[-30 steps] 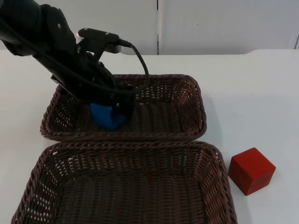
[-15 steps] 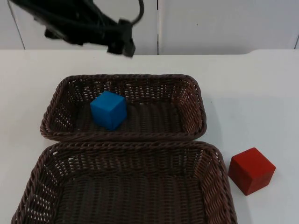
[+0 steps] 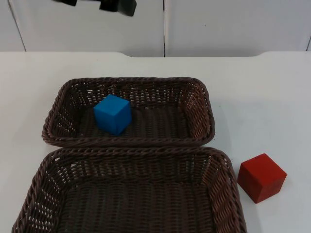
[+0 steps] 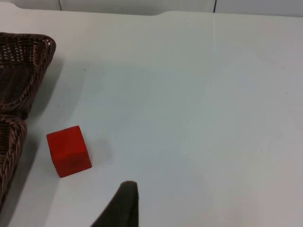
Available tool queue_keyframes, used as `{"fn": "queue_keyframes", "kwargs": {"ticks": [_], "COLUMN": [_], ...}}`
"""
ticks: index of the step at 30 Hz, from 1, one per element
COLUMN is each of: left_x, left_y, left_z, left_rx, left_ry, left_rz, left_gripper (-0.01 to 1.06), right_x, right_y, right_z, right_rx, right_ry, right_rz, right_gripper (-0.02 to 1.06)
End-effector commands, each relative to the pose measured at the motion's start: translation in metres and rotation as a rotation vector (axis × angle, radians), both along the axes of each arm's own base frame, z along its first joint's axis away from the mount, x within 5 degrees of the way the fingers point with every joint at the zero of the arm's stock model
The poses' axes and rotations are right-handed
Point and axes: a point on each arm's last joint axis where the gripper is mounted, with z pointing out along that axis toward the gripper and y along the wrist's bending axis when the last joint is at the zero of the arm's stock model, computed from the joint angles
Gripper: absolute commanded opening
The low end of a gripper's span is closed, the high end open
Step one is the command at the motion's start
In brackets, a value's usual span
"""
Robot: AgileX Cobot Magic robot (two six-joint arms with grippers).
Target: Pick up one cube with the left hand and place it into the upper basket. Pick up one cube with the right hand and place it into the lower basket.
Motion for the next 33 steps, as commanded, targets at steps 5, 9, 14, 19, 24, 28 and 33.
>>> {"fn": "queue_keyframes", "kwargs": {"ticks": [5,9,14,19,24,28,33], "left_x": [-0.016,-0.024,-0.048,-0.072,-0.098,-0.114,-0.136], "left_y": [0.001,0.004,0.013,0.023,0.032,0.038,0.045], "left_z": [0.019,0.030,0.038,0.037,0.039,0.038,0.031], "left_rx": [-0.024,-0.030,-0.040,-0.034,-0.073,-0.079,-0.083], "left_ry": [0.003,-0.010,-0.053,-0.064,-0.076,-0.092,-0.097], "left_rz": [-0.017,-0.026,-0.016,-0.014,0.015,0.018,0.020], "left_gripper": [1.05,1.05,1.05,1.05,1.05,1.05,1.05], "right_x": [-0.001,-0.001,-0.001,-0.001,-0.001,-0.001,-0.001], "right_y": [0.000,0.000,0.000,0.000,0.000,0.000,0.000], "right_z": [0.000,0.000,0.000,0.000,0.000,0.000,0.000], "right_rx": [-0.007,-0.007,-0.007,-0.007,-0.007,-0.007,-0.007], "right_ry": [-0.007,-0.007,-0.007,-0.007,-0.007,-0.007,-0.007], "right_rz": [-0.005,-0.005,-0.005,-0.005,-0.005,-0.005,-0.005], "right_gripper": [1.05,1.05,1.05,1.05,1.05,1.05,1.05]}}
